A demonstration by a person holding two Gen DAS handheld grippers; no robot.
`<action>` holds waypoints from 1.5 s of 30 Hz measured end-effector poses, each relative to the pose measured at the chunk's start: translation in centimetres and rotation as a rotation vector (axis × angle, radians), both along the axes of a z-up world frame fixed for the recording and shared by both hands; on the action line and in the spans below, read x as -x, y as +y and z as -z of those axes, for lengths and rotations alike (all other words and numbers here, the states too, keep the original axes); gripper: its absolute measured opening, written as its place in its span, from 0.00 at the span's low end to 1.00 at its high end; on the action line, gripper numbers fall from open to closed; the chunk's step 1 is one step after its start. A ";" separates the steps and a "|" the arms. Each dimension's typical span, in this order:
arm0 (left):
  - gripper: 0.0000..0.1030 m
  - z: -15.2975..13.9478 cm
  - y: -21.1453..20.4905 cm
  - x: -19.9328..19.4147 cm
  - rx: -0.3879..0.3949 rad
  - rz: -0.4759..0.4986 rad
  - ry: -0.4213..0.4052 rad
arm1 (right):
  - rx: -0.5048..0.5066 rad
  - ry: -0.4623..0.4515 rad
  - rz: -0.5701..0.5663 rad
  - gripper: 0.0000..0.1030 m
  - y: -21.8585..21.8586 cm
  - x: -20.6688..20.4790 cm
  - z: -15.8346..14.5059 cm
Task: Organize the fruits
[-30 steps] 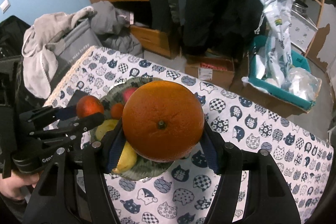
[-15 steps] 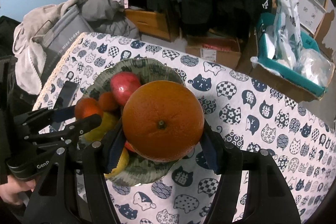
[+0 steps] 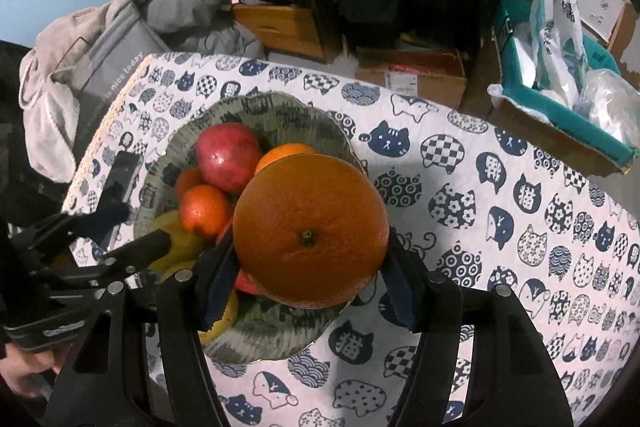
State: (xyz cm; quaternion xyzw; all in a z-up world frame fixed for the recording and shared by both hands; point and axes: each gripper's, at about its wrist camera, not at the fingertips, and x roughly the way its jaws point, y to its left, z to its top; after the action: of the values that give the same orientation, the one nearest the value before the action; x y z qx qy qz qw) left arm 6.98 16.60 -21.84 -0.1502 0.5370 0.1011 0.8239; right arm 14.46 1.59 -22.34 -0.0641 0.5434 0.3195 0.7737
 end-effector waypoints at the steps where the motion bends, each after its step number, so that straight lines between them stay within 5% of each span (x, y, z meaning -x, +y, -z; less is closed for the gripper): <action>1: 0.71 -0.1 0.0 0.2 -0.003 -0.003 -0.002 | 0.002 0.003 -0.001 0.64 0.0 0.0 0.2; 17: 0.71 -1.6 0.8 1.7 -0.001 -0.029 -0.028 | 0.048 0.011 -0.029 0.71 0.9 0.0 2.1; 27: 0.71 -3.3 0.6 2.3 -0.003 -0.028 -0.064 | 0.003 -0.065 -0.004 0.78 0.0 0.3 -2.0; 45: 0.79 -11.8 -1.5 5.0 -0.065 0.024 -0.253 | -0.016 -0.310 0.051 0.79 -3.6 4.2 -12.0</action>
State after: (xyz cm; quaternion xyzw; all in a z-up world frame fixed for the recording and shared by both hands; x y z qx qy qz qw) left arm 2.03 15.06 -10.01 -0.1286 0.4269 0.0887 0.8907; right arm 10.30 -2.03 -10.34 -0.0926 0.4165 0.2904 0.8565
